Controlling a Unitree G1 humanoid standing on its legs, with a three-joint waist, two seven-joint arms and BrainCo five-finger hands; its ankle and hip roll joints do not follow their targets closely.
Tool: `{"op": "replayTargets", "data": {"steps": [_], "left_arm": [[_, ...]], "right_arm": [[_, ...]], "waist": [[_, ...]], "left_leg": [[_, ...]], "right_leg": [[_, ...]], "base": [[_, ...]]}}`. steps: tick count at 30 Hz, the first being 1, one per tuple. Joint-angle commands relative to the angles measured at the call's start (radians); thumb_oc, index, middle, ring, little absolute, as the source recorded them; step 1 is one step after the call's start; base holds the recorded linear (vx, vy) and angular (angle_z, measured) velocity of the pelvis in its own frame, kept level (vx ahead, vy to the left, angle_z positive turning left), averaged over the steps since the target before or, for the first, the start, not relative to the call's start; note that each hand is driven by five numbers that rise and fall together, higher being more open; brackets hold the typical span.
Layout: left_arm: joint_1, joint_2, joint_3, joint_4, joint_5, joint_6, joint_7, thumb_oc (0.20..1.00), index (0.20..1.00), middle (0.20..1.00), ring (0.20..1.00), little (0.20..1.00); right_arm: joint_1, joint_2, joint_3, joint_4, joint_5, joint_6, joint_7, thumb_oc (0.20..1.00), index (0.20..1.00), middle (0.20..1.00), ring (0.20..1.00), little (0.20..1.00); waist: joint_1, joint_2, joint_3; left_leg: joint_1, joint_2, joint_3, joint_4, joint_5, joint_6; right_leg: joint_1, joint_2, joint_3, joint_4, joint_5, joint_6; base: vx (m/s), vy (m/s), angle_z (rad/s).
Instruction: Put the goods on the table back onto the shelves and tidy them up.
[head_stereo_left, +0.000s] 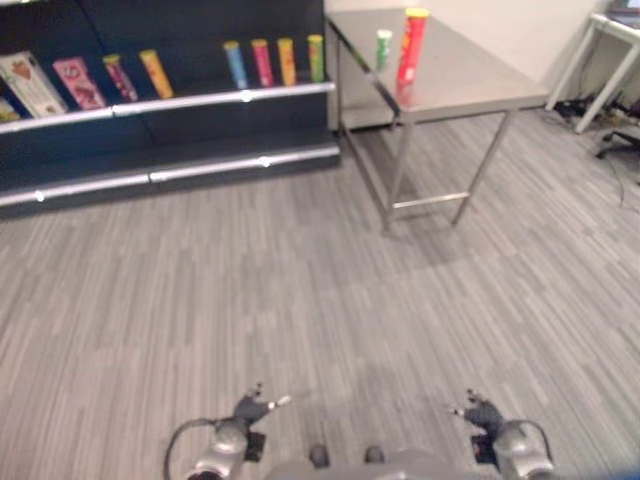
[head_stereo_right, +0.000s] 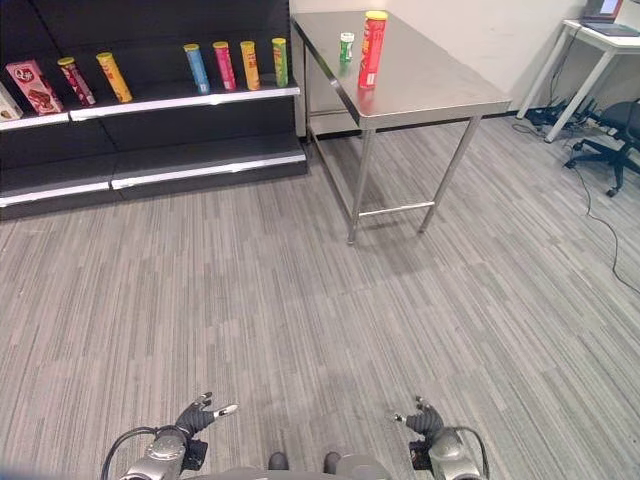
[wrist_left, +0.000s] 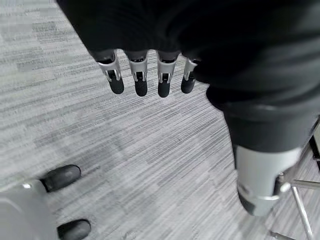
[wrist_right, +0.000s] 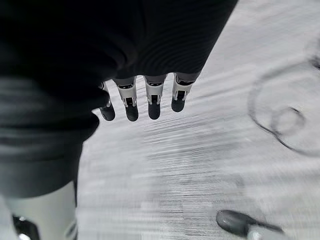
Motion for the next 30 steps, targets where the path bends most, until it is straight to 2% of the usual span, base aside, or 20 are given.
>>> {"op": "replayTargets", "data": {"steps": [1,6,11,23,30], "left_arm": [[-0.032,0.027,-0.029,-0.01,0.034,-0.029,-0.008,1.0,1.0,1.0,1.0,1.0],[-0.008,0.021,-0.018,-0.049,0.002,-0.035,-0.008,1.0,1.0,1.0,1.0,1.0],[0.004,0.007,-0.005,-0.05,-0.022,-0.033,-0.002,1.0,1.0,1.0,1.0,1.0],[-0.015,0.013,-0.02,-0.106,-0.033,-0.034,0.001,1.0,1.0,1.0,1.0,1.0],[-0.03,0.016,-0.012,-0.145,-0.082,-0.044,0.003,1.0,1.0,1.0,1.0,1.0]], "right_arm": [[-0.076,-0.016,0.022,-0.056,-0.007,-0.042,0.011,1.0,1.0,1.0,1.0,1.0],[-0.106,-0.005,0.05,-0.091,-0.013,-0.046,0.013,1.0,1.0,1.0,1.0,1.0],[-0.09,0.007,0.024,-0.057,-0.008,-0.035,0.0,1.0,1.0,1.0,1.0,1.0],[-0.017,0.037,-0.076,0.001,0.102,-0.031,-0.023,1.0,1.0,1.0,1.0,1.0],[-0.007,0.032,-0.096,-0.061,0.15,-0.044,-0.025,1.0,1.0,1.0,1.0,1.0]], "waist": [[0.013,-0.019,0.0],[0.034,-0.02,0.006],[0.041,-0.021,0.003],[0.017,-0.019,-0.005],[0.003,-0.014,-0.013]], "left_leg": [[0.031,0.125,-0.027,0.074,-0.123,-0.144],[0.017,0.12,-0.039,0.091,-0.127,-0.142],[0.014,0.117,-0.044,0.084,-0.123,-0.142],[0.026,0.119,-0.03,0.078,-0.13,-0.14],[0.039,0.122,-0.013,0.074,-0.134,-0.14]], "right_leg": [[0.035,-0.124,0.039,-0.036,-0.056,0.168],[0.039,-0.129,0.026,-0.036,-0.056,0.167],[0.044,-0.133,0.009,-0.039,-0.059,0.169],[0.043,-0.136,0.017,-0.037,-0.06,0.173],[0.044,-0.136,0.027,-0.037,-0.061,0.174]], "base": [[0.0,0.003,0.05],[0.0,0.002,0.01],[0.02,0.003,0.12],[0.0,0.002,0.02],[0.0,0.001,-0.01]]}}
